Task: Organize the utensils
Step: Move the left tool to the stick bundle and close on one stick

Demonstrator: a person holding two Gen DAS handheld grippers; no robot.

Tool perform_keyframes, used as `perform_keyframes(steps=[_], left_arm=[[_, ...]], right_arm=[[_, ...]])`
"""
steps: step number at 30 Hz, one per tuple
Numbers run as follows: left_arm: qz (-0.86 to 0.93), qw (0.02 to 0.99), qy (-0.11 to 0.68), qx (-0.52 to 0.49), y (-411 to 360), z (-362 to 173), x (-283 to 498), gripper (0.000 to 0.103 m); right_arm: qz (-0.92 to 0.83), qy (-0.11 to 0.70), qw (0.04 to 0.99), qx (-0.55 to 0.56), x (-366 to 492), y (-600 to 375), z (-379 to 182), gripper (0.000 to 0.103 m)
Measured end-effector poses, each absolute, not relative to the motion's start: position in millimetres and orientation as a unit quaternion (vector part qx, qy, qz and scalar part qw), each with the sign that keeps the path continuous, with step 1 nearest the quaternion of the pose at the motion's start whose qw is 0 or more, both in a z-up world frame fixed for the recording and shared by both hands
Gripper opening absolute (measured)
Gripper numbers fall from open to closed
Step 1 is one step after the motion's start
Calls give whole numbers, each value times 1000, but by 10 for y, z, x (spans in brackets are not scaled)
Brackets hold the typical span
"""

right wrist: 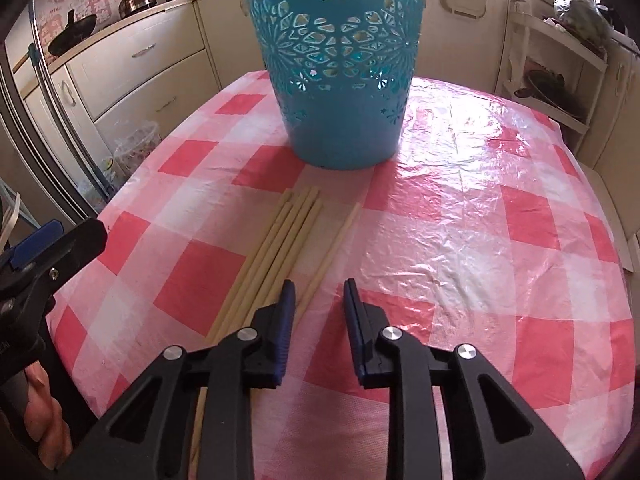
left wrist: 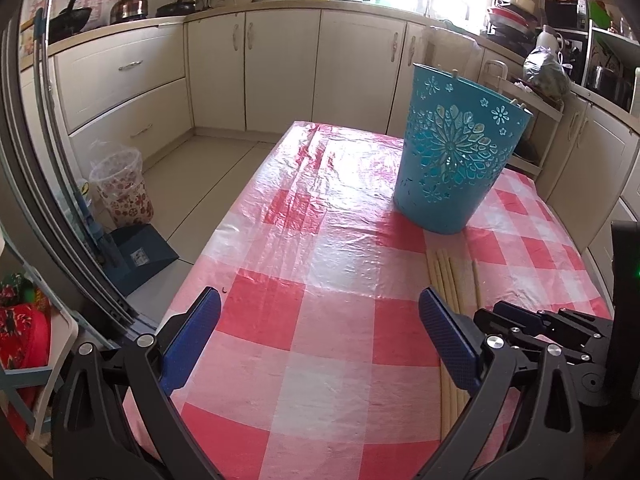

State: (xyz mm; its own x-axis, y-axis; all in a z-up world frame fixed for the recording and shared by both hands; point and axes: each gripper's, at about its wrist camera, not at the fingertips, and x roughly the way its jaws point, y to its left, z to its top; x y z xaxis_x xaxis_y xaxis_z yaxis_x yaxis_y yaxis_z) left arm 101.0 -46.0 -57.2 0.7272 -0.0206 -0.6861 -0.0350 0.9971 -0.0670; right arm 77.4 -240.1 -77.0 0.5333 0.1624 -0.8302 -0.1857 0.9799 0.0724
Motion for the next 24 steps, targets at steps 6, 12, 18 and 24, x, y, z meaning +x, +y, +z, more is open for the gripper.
perform_keyframes(steps=[6,12,18,24], left_arm=[[-18,914,406,15,-808,-707,1203,95],[-11,903,426,57,-1023,-827,1396,95],[-3,893,443,77,-1129,-926,1535,95],[3,888,452,87,-1190,-953,1612,95]], right_arm=[[125,492,860,-54,733,-2562,-743,17],[143,500,854,-10,732,-2869,-737,17],[148,496,855,29,673,-2977,-689,17],[150,491,857,41,661,-2997,-639,24]])
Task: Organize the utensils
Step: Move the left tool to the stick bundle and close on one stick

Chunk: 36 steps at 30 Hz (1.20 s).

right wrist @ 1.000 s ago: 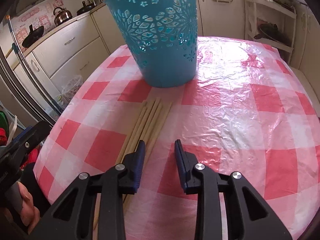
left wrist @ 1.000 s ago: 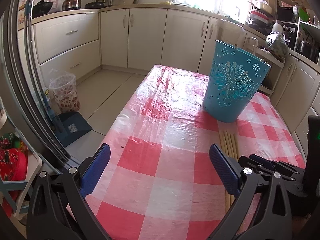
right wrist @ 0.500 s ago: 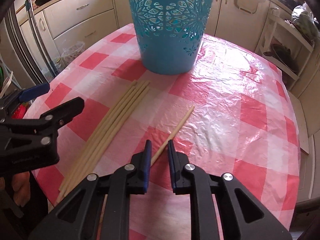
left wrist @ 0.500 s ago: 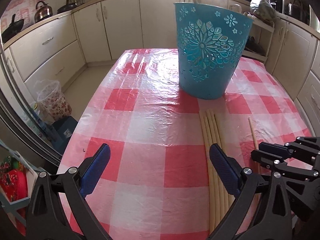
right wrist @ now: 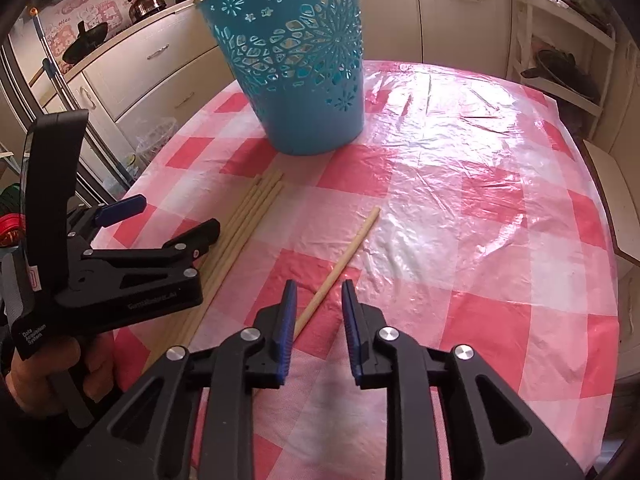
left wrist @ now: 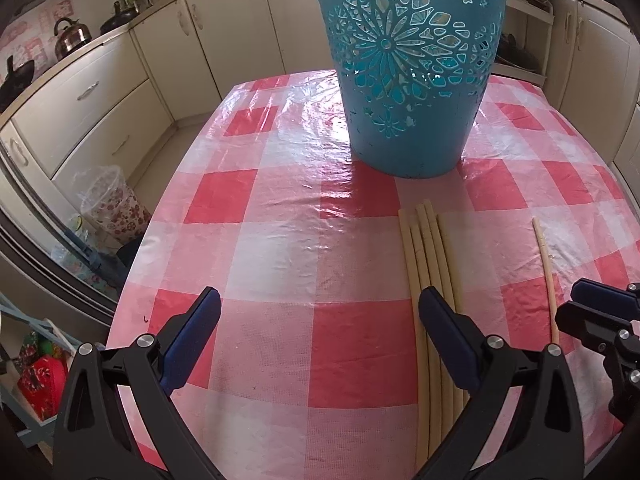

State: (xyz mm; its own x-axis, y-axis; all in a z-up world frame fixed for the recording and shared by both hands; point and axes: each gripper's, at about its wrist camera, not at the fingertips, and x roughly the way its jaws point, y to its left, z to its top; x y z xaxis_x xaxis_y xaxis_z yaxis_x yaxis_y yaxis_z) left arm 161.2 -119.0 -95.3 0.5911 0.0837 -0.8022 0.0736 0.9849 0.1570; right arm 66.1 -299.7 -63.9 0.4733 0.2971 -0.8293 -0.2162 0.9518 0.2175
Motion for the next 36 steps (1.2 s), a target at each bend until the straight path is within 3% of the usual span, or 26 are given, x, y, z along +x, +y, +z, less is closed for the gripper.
perform_keyframes(steps=[15,18,21,23,25,36], left_arm=[[12,882,463,90,-1225,-982,1755,92],[-2,882,462,89,-1228,-968,1787,79],[-29,881,465,88,-1278,-951,1818,57],[-51,878,468,84,-1320,-941,1836,32],[-68,875,472,81,-1358,-937,1835,18],[-54,871,479,95,-1397,-928,1913,24]], right_arm=[[137,487,861,56,676,-3071,-606,31],[134,487,861,59,681,-3081,-611,31],[129,488,861,63,693,-3111,-624,31],[125,489,861,66,704,-3132,-631,31],[122,489,861,69,706,-3151,-634,31],[117,492,859,86,753,-3204,-701,32]])
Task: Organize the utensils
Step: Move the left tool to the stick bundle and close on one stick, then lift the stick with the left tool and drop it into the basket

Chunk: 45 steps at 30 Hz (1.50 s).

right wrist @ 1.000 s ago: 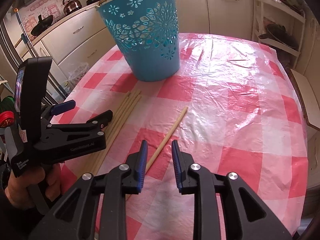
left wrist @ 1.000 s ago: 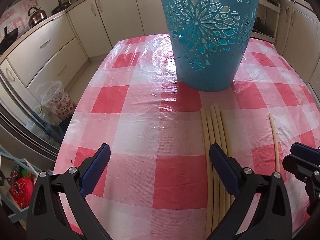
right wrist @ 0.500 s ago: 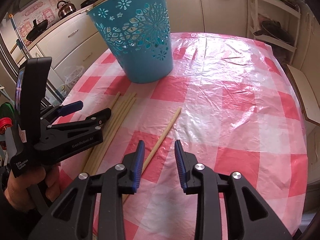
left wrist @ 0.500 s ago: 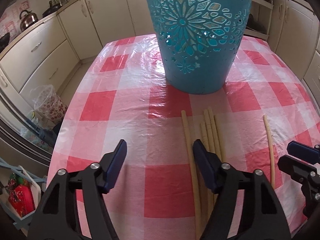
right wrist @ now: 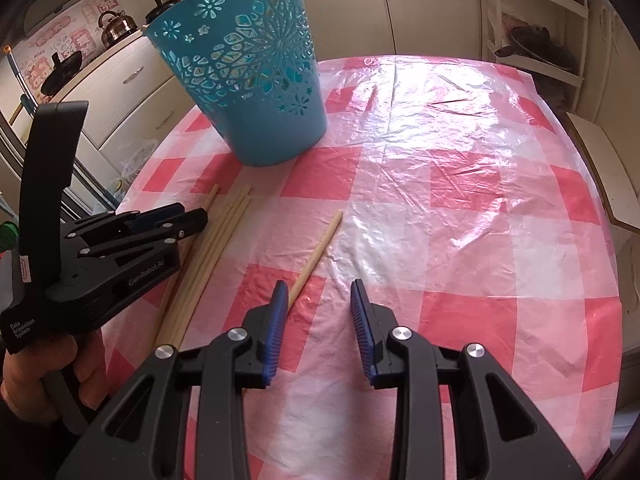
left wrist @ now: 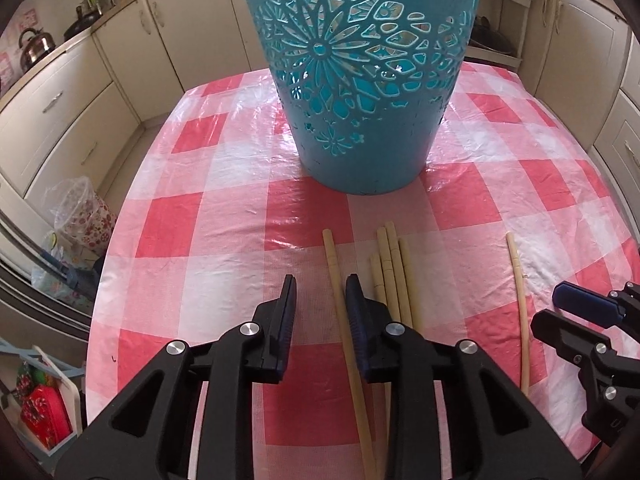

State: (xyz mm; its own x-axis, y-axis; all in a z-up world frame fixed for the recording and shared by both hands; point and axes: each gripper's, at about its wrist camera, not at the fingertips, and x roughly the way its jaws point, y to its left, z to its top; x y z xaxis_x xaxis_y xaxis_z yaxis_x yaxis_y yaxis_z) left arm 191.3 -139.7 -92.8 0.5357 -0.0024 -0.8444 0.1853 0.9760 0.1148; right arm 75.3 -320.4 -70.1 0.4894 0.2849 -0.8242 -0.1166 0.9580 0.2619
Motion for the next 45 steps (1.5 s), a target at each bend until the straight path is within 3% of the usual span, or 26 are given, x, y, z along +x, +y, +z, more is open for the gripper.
perform_keyframes(steps=[7,10,27,33,45], left_arm=[[-57,875,471,92,-1382,-935,1884,23],[-69,875,470,93,-1389,-935,1859,6],[-91,879,463,63,-1260,-909,1855,5],[-96,906,412,13,-939,-450,1729,5],[-131,958,246,-65,-775,965,1803,5]], right_arm=[[115,492,859,83,760,-3167,-717,34],[113,491,860,84,777,-3158,-725,34],[110,484,866,61,793,-3097,-723,36],[109,482,868,55,794,-3084,-728,38],[111,481,867,64,768,-3120,-725,38]])
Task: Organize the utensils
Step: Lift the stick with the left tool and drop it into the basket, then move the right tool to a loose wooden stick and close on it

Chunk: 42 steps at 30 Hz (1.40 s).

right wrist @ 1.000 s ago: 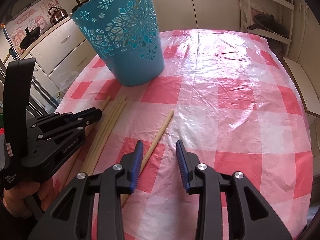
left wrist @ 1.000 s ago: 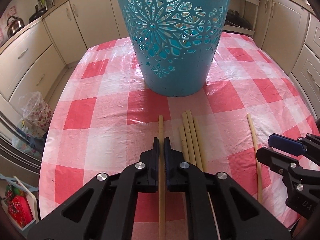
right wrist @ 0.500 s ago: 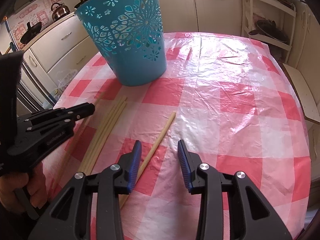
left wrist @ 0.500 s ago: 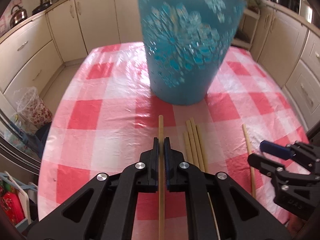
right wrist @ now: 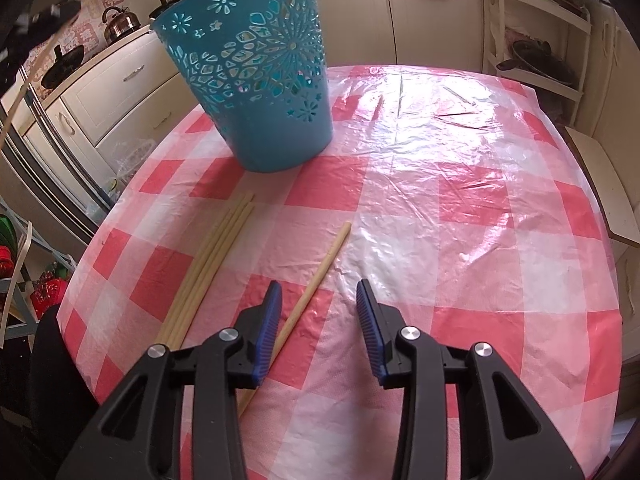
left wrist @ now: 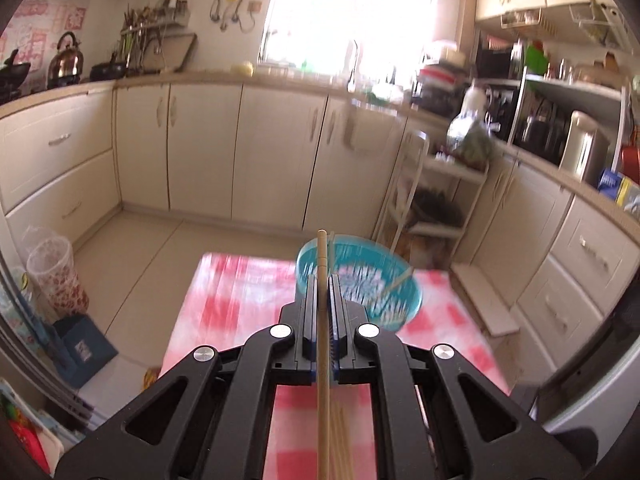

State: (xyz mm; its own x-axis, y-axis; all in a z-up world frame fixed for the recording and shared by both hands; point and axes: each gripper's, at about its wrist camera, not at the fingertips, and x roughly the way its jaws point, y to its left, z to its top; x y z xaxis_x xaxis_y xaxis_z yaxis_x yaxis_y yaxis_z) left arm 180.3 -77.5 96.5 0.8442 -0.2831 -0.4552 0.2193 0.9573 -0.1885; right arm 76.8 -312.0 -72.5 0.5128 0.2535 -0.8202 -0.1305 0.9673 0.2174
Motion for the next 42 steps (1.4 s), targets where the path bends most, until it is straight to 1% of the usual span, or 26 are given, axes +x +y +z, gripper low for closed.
perform_keyframes(steps=[6,9,12,17,27,33,34,35,36,37,38,39,41,42], left_arm=[[-124,971,181,-93,-1015,1315,2243,5],[-116,975,158,-101,-1156,1363,2477,5],[-105,978,147,-108,-1286,1301,2702,5],[-81,979,141,-122,-1399,1080,2939,5],[-64,982,152,-98,-1483,735,2940,5],[-75,977,186,-69,-1506,611,2865,6],[-76,976,192,-66,-1483,597,2837,10],[-75,975,197,-63,-1451,583,2790,20],[-72,975,199,-62,-1411,580,2740,28],[-63,976,198,-62,-1350,582,2662,45],[-52,978,193,-62,-1275,585,2568,57],[-44,979,187,-63,-1194,593,2479,61],[-31,981,181,-63,-1015,572,2271,73],[-25,981,181,-62,-926,544,2180,76]], right_arm=[[112,482,866,70,765,-3132,-723,38],[115,481,866,73,762,-3152,-723,38],[116,480,866,75,763,-3154,-726,38],[119,480,865,79,757,-3155,-724,40],[119,480,865,79,761,-3152,-724,42],[120,481,865,77,759,-3143,-719,42],[120,481,865,77,760,-3142,-721,42],[120,481,865,77,757,-3141,-721,42],[120,481,865,76,752,-3140,-721,42],[120,481,865,74,746,-3139,-722,42],[120,480,866,74,742,-3140,-723,42],[120,480,866,75,734,-3145,-724,42],[120,478,866,78,719,-3154,-728,42],[119,478,867,80,709,-3165,-727,42]])
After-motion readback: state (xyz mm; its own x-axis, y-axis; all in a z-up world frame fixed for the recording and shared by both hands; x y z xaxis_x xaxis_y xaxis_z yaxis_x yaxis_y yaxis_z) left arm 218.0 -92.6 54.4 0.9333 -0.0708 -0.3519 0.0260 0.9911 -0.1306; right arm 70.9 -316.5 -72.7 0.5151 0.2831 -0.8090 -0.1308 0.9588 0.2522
